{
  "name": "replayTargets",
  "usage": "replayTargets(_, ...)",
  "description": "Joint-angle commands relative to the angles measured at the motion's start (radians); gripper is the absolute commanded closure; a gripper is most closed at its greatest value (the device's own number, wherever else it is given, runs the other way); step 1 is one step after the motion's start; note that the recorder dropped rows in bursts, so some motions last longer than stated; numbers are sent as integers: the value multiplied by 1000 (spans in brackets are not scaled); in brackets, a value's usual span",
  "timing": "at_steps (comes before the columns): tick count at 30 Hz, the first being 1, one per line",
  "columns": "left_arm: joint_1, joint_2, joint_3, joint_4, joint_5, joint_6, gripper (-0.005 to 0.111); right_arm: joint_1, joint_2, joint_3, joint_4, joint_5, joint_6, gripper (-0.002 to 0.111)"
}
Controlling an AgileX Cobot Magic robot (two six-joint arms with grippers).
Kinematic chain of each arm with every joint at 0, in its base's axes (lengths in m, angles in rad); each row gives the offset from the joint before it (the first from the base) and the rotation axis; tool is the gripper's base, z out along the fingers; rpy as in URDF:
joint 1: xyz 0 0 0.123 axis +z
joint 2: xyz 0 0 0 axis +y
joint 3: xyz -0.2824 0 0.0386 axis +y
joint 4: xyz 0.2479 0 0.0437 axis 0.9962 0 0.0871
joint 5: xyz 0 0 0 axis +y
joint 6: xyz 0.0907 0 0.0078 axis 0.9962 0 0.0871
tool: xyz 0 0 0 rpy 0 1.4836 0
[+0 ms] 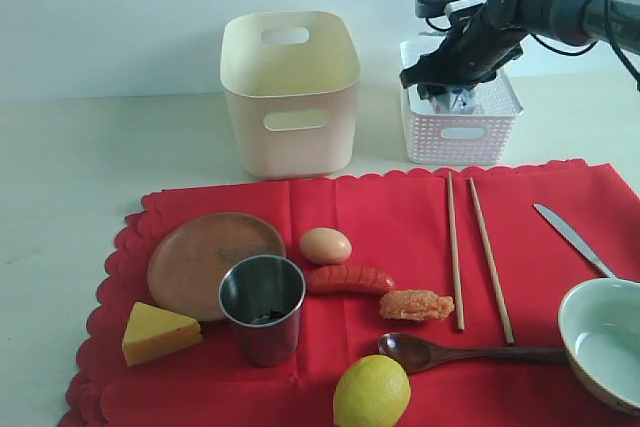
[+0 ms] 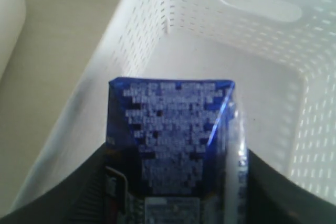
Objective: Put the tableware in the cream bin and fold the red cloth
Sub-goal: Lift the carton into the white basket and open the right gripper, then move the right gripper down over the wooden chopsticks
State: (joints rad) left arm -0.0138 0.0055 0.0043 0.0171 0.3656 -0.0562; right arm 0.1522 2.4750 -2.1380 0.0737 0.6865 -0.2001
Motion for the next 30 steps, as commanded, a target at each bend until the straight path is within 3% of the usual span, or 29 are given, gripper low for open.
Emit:
replayTargets(1,-7,-6,-4,-2,-14,-5,107,-3,35,-36,-7,24,-70,104)
replayTargets(5,-7,-6,-4,-2,-14,-5,107,-3,39,-43,-13,70,-67,80)
replayTargets(6,-7,-6,-4,-2,-14,-5,107,-3,33,-45,-20,83,-69,70)
replayTargets(7,-7,-6,-4,-2,-14,-5,107,-3,16,-45,-50,94,-67,49)
replayTargets(8,-7,-6,-4,-2,-14,-5,107,-3,2,-45,-65,99,-62,40)
replayTargets(10,-7,-6,-4,-2,-14,-5,107,-3,-32,-45,-83,113,-60,32)
replayTargets(15,-7,-6,-4,-2,-14,-5,107,-3,-149,-45,-88,192,-42,34)
replayTargets(22,-7,-6,-4,-2,-14,-5,107,-1,-315,-20,27,381,-14,62)
replayTargets(24,-7,-6,-4,-2,-14,-5,107,-1,-391,107,64,360,-10,96)
replayTargets(25,-7,-6,-4,-2,-14,-5,107,-1,-412,144,72,348,-16,103)
replayTargets(26,-7,-6,-4,-2,-14,-5,107,-1,-443,204,78,325,-24,108)
replayTargets(30,-7,-6,-4,-2,-14,-5,107,-1,-597,498,75,213,-26,108)
